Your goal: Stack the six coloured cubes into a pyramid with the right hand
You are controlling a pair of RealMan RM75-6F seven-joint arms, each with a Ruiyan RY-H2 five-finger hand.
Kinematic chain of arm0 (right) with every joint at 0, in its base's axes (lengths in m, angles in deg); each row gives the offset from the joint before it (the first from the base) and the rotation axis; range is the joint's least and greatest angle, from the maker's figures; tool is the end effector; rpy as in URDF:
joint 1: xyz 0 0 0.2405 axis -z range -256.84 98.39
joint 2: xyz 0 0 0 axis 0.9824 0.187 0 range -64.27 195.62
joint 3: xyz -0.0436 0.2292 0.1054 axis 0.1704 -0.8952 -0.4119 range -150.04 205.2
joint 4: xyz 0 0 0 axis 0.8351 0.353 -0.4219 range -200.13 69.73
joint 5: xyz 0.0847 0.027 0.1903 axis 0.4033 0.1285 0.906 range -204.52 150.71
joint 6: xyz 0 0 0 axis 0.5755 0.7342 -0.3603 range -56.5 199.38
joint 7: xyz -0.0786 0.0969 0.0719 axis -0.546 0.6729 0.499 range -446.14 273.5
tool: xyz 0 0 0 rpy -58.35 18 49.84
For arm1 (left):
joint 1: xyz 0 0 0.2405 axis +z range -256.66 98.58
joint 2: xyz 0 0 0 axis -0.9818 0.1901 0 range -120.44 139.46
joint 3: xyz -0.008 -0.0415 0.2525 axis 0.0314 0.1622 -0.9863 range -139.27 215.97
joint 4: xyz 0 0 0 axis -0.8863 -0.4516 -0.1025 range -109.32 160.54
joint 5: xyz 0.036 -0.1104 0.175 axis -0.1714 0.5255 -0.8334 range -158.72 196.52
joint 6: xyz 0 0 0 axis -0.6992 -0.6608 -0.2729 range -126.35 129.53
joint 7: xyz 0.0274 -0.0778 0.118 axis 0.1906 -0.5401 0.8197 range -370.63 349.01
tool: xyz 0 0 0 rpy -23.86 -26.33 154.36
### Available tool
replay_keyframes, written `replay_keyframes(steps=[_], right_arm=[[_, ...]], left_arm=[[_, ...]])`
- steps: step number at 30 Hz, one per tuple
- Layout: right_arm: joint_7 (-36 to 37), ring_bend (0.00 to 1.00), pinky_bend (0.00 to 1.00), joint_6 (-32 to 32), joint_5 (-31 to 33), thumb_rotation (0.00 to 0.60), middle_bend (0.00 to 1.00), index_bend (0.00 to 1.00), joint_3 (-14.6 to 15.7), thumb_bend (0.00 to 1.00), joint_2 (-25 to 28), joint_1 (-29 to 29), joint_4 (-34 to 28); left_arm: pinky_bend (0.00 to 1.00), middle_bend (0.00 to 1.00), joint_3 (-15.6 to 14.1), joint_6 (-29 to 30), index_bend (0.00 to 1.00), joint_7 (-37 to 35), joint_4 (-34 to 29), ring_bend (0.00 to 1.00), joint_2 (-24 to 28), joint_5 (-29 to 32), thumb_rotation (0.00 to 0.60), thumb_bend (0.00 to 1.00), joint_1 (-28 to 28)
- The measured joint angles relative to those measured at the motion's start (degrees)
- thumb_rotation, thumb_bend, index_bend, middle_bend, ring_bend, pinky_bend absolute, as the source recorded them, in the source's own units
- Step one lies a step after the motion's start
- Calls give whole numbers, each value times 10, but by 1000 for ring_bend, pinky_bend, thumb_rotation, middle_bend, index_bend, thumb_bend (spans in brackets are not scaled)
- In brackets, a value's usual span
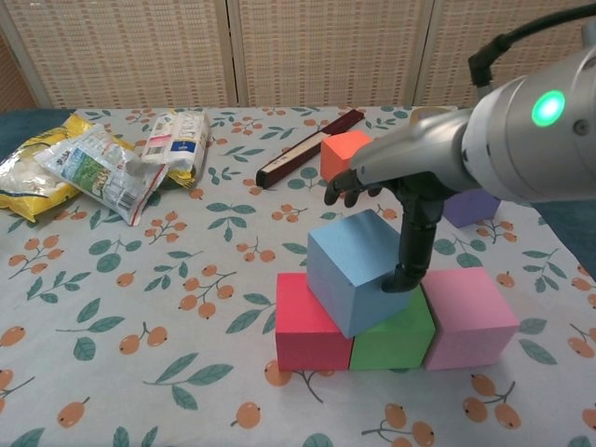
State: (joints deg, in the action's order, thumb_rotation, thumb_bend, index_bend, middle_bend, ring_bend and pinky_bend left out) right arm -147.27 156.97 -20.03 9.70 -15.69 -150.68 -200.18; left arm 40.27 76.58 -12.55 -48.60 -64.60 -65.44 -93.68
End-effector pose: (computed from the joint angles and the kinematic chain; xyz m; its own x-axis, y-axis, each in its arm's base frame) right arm -0.0156 -0.2434 0.0233 0.5929 -0.5823 0.5562 -0.7952 -0.3145 0.5183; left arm -0.3369 0.2391 0.1119 0.5032 0.0989 0.8585 0.8631 -0.1071 -0.4935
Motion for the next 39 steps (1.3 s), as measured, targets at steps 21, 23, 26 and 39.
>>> replay_keyframes(steps=[21, 23, 26, 39], right_arm=[[198, 0, 280, -290, -519, 600, 29, 148, 132, 191, 270, 226, 0], [248, 0, 279, -325, -602, 600, 29, 194, 152, 190, 314, 263, 0], [315, 0, 279, -382, -683, 600, 29, 233, 181, 191, 378, 308, 3], [371, 0, 261, -450, -713, 600, 27, 143, 207, 191, 349, 323, 79]], left_arm=[[99, 55, 1, -4, 0, 23, 2, 9, -11, 4, 600, 405, -2], [99, 55, 1, -7, 0, 27, 2, 9, -13, 6, 600, 405, -3], [99, 55, 1, -8, 0, 32, 3, 9, -15, 8, 600, 405, -3], [99, 55, 1, -12, 0, 38, 7, 9, -19, 11, 600, 406, -4]])
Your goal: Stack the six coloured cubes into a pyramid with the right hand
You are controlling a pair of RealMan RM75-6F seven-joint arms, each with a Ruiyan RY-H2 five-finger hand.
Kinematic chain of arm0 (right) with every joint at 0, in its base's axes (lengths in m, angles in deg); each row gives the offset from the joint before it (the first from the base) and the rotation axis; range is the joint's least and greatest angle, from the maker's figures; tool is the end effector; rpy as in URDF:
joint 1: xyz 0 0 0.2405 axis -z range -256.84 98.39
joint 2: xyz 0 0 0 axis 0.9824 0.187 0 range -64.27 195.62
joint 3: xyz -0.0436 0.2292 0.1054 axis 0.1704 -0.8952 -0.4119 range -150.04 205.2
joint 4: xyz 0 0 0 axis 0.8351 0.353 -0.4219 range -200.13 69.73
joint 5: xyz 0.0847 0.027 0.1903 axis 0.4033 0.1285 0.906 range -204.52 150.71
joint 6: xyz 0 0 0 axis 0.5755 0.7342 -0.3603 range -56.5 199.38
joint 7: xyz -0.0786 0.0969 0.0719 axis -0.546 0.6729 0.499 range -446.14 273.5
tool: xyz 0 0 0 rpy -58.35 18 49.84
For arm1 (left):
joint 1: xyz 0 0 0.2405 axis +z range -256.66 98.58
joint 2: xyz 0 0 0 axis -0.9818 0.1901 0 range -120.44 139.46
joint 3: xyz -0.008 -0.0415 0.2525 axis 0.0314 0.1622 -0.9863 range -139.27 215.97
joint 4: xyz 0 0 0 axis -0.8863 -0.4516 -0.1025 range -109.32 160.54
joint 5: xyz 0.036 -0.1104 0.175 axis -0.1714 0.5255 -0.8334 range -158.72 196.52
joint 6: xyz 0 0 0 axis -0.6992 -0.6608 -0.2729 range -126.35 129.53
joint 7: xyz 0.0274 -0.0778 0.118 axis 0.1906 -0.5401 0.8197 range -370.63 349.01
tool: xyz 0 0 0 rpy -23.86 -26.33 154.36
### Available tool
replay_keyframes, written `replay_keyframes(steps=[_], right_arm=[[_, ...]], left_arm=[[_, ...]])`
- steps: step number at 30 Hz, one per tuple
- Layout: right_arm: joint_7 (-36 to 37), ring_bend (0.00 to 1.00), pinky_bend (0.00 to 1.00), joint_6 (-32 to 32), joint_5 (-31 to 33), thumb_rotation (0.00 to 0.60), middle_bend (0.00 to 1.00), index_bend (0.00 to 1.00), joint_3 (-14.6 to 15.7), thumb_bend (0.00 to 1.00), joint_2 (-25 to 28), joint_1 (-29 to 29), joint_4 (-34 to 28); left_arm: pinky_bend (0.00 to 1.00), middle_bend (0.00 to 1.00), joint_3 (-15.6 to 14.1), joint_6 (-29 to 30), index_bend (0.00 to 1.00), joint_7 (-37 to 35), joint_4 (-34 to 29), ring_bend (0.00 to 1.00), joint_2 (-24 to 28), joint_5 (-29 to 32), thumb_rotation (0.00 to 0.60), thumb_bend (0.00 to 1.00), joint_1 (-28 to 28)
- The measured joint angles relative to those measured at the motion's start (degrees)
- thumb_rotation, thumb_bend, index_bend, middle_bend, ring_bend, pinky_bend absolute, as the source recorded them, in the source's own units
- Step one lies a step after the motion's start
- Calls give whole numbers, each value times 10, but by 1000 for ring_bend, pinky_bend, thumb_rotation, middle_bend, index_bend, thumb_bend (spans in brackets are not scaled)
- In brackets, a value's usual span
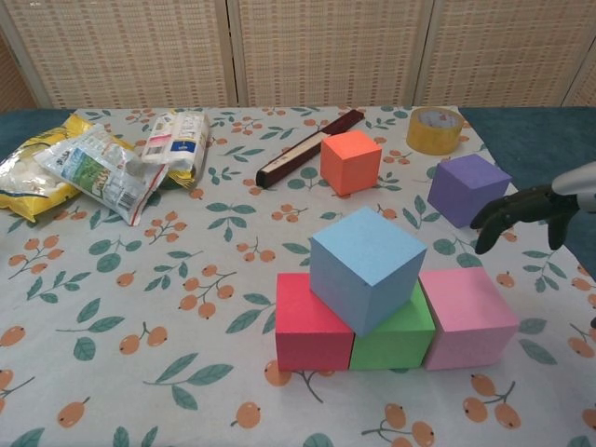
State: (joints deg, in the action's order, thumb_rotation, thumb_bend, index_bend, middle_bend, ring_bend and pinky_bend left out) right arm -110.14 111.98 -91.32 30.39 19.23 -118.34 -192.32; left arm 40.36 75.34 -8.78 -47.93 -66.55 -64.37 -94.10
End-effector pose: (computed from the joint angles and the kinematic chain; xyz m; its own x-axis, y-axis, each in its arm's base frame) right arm -0.1604 -0.2215 0.1012 0.6005 -0.5757 0.5549 -0.7982 -0.4733 0.3726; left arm -0.3367 0.2412 0.0993 0.5379 0.1136 0.8353 0.8426 -0.1042 -0.5284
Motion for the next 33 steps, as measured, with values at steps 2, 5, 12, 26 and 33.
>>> replay_keyframes(steps=[2, 5, 12, 26, 33], right_arm=[[5, 0, 261, -5, 10, 600, 27, 127, -2, 191, -8, -6, 4], [13, 0, 261, -16, 26, 600, 27, 120, -5, 191, -18, -17, 6], [22, 0, 260, -34, 52, 536, 28, 109, -1, 191, -25, -38, 5], [30, 0, 259, -39, 97, 532, 27, 72, 1, 191, -29, -78, -7], [19, 0, 259, -36, 126, 532, 26, 80, 14, 191, -35, -97, -15]], left_arm=[[99, 54, 0, -1, 0, 0, 1, 9, 0, 0, 600, 406, -1], [99, 55, 0, -2, 0, -1, 2, 9, -1, 0, 600, 405, -1], [99, 55, 0, -3, 0, -4, 2, 9, 0, 0, 600, 406, -1], [99, 55, -1, -4, 0, -8, 2, 8, 1, -1, 600, 406, -2], [99, 55, -1, -3, 0, -12, 2, 9, 4, -1, 600, 406, -2]])
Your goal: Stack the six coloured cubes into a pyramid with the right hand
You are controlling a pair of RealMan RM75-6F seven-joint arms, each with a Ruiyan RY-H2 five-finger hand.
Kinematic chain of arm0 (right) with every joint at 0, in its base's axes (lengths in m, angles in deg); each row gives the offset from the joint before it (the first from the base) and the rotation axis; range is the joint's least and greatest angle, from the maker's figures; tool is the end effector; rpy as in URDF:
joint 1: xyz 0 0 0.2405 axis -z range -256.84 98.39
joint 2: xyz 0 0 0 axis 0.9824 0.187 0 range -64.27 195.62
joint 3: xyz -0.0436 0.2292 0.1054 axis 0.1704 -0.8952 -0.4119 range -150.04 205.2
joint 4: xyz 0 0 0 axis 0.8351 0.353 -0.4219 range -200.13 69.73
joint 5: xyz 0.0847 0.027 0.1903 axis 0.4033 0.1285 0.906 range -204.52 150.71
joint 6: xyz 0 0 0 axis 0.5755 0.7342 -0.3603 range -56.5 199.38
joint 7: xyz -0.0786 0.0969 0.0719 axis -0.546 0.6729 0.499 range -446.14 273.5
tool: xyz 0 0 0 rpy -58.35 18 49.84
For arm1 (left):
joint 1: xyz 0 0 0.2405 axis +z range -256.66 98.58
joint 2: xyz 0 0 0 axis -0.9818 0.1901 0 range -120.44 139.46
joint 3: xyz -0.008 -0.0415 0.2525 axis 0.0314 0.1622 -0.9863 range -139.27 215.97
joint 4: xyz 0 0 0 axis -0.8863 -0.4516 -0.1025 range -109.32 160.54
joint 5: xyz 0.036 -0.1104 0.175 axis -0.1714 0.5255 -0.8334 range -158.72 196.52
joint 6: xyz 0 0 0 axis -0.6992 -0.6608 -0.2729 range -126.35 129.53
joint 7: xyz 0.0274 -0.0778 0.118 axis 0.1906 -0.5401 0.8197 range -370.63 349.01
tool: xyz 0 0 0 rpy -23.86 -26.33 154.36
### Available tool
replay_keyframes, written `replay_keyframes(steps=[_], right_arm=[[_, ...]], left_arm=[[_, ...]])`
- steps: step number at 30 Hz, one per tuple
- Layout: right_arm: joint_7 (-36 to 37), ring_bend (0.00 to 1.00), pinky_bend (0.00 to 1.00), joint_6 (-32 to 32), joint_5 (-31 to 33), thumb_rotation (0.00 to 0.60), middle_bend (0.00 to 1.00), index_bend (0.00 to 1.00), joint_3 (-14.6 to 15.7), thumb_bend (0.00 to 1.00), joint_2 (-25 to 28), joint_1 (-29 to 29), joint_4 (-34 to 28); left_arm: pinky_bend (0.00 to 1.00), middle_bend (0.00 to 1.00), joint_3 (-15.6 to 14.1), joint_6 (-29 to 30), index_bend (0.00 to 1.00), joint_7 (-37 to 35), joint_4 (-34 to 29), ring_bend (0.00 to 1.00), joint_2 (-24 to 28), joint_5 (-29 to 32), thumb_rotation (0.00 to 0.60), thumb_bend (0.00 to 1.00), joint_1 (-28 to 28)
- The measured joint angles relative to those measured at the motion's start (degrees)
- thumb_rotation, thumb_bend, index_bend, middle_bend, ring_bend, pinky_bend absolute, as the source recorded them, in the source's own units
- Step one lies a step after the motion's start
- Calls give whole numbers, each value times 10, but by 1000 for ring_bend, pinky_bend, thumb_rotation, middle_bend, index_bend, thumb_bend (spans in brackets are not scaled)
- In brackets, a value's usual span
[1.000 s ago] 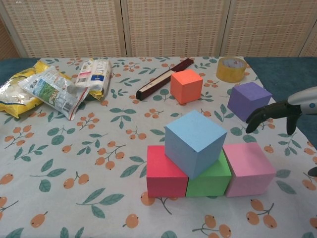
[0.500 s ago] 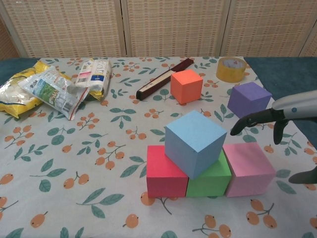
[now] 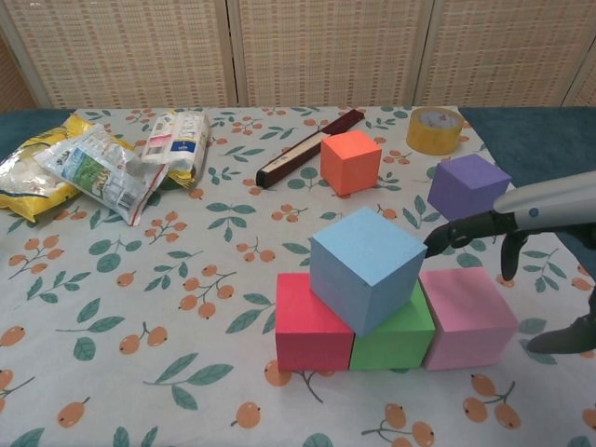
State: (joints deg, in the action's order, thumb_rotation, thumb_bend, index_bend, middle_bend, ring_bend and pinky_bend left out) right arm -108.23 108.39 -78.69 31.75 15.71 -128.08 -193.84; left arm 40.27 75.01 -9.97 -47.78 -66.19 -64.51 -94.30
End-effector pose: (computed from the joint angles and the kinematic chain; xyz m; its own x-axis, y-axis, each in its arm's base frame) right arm -0.1358 -0.2269 0.0782 0.5036 -0.6931 0.5158 -0.8631 -0.4292 0.2661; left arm -0.3375 0.2423 0.1010 0.5289 0.1190 0.8403 0.8482 -0.1064 -0.5189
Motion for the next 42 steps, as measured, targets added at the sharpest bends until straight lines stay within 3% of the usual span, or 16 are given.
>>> replay_keyframes(steps=[14, 42], right_arm=[[11, 0, 259, -13, 24, 529, 25, 82, 21, 190, 17, -27, -26], [66, 0, 259, -46, 27, 528, 25, 83, 30, 191, 31, -58, -41]], left_arm=[[99, 55, -1, 3, 0, -3, -2, 9, 2, -2, 600, 406, 1], [99, 55, -1, 6, 0, -10, -3, 9, 6, -4, 600, 407, 2]])
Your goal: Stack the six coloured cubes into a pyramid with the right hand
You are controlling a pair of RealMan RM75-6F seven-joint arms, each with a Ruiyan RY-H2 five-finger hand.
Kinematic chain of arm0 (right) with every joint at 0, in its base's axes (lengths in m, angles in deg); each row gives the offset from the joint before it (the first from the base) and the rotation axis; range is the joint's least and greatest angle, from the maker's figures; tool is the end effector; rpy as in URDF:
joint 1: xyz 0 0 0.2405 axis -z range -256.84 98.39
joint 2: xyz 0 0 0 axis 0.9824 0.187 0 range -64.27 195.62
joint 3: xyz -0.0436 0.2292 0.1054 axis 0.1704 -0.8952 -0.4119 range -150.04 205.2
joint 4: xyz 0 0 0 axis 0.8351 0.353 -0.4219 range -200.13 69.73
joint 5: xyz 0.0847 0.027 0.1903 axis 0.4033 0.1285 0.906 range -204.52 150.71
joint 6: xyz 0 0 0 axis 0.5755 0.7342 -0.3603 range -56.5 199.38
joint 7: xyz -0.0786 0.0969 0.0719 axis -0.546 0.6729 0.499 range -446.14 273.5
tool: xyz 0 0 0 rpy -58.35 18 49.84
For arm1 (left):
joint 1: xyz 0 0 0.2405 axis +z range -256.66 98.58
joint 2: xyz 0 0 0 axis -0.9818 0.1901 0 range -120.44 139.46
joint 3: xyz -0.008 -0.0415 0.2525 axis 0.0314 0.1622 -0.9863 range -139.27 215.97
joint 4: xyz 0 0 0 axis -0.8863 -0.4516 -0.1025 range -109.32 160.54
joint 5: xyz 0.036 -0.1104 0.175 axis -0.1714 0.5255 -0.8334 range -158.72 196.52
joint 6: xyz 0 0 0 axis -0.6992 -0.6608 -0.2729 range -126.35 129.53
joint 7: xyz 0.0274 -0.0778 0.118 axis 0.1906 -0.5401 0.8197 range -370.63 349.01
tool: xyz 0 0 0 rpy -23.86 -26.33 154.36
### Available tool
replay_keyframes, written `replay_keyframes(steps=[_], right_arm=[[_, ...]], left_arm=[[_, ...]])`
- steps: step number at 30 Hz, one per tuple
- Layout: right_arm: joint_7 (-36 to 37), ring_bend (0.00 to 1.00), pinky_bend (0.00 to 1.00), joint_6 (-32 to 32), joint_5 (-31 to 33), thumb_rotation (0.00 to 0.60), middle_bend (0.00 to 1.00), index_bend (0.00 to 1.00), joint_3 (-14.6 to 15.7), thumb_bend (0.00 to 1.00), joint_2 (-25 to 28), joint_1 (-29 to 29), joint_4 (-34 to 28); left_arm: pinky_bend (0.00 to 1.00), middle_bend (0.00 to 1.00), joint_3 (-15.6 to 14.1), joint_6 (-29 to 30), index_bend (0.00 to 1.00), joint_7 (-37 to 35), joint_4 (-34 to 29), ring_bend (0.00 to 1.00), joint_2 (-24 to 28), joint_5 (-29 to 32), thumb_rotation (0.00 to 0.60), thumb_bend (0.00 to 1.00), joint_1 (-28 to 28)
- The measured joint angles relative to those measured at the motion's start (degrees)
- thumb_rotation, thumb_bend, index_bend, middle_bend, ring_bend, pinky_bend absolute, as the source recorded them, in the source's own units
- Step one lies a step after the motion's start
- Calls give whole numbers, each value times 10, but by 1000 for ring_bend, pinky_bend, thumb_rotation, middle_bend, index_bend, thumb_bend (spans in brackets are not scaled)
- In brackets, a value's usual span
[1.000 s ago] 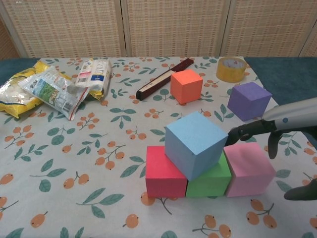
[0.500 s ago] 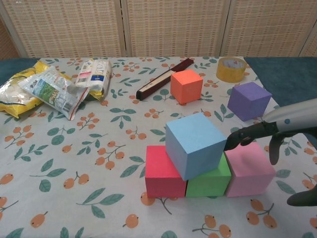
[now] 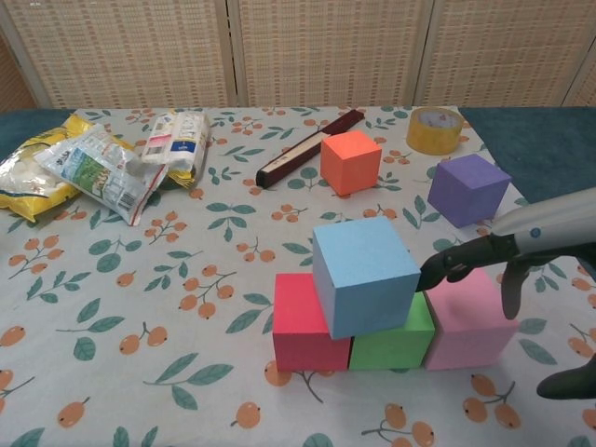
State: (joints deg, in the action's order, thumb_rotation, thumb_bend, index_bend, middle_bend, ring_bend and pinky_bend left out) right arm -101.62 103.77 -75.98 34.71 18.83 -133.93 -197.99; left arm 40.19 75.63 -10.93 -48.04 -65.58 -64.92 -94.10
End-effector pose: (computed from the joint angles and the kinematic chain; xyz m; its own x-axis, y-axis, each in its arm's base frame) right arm -0.1213 -0.2117 0.0805 0.4234 -0.7886 0.4459 -0.9058 -0.3781 0.1913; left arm -0.3374 0.2410 0.1051 0.5209 0.1116 0.8463 0.8529 -0.1082 -0.5107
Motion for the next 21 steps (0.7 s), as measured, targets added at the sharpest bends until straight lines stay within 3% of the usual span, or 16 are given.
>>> replay_keyframes(steps=[21], right_arm=[[-3, 0, 259, 12, 7, 526, 25, 86, 19, 191, -5, -16, -2]], left_arm=[[99, 55, 0, 4, 0, -1, -3, 9, 4, -1, 600, 406, 2]])
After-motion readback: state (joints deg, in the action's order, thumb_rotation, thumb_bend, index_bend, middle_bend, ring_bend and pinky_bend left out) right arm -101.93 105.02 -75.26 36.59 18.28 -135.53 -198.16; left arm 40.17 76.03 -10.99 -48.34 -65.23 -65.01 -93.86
